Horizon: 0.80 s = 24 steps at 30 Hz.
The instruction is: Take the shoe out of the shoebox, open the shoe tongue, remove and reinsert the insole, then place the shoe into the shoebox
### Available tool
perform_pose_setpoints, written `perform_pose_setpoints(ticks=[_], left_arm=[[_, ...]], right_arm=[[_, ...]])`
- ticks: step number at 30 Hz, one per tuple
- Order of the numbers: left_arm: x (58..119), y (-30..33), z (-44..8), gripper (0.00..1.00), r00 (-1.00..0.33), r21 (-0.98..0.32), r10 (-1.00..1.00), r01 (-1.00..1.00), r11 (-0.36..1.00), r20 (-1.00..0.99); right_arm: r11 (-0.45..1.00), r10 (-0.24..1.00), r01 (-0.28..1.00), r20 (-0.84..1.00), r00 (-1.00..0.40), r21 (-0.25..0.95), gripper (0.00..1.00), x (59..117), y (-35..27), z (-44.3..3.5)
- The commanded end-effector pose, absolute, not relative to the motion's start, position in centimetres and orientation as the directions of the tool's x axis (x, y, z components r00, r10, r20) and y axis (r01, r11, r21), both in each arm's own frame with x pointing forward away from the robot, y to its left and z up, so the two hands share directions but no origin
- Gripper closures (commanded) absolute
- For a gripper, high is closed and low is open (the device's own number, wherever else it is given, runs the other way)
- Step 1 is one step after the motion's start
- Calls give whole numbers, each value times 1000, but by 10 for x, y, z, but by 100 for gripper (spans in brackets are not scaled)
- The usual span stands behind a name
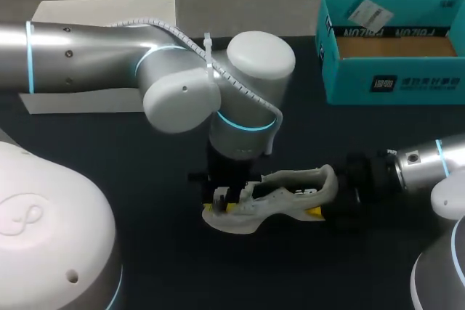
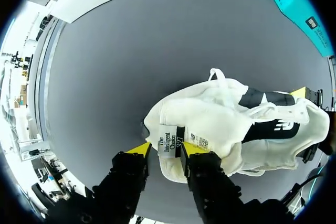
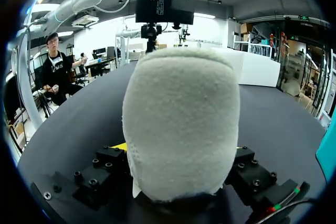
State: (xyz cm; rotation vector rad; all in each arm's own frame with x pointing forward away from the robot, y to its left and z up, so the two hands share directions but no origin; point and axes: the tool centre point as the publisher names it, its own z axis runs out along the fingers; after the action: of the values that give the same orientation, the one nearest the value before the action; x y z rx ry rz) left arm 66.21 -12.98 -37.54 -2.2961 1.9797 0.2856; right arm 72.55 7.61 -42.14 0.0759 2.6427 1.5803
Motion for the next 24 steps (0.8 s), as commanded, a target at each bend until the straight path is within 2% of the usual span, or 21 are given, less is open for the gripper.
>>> perform_pose_setpoints(ticks=[1,7,14,19,23,24], left_arm=[[658,-136,-380,1,332,-7,-920,-941,-338,-207],[655,-139,-354,0,320,-58,-928,-947,-315,-190],[657,-147,-331,0,232,-92,-960,-971,-220,-155],[665,-150,-312,0,-69,-105,-996,-992,75,-59],[666,-158,-298,0,-489,-118,-871,-869,481,50],[667,-160,-295,0,-559,-112,-828,-827,551,48]], right_arm=[[475,75,11,-29,-997,880,100,725,77,-422],[475,75,11,-29,-997,880,100,725,77,-422],[475,75,11,-29,-997,880,100,725,77,-422],[475,75,11,-29,-997,880,100,725,77,-422],[475,75,11,-29,-997,880,100,725,77,-422],[475,75,11,-29,-997,880,100,725,77,-422]])
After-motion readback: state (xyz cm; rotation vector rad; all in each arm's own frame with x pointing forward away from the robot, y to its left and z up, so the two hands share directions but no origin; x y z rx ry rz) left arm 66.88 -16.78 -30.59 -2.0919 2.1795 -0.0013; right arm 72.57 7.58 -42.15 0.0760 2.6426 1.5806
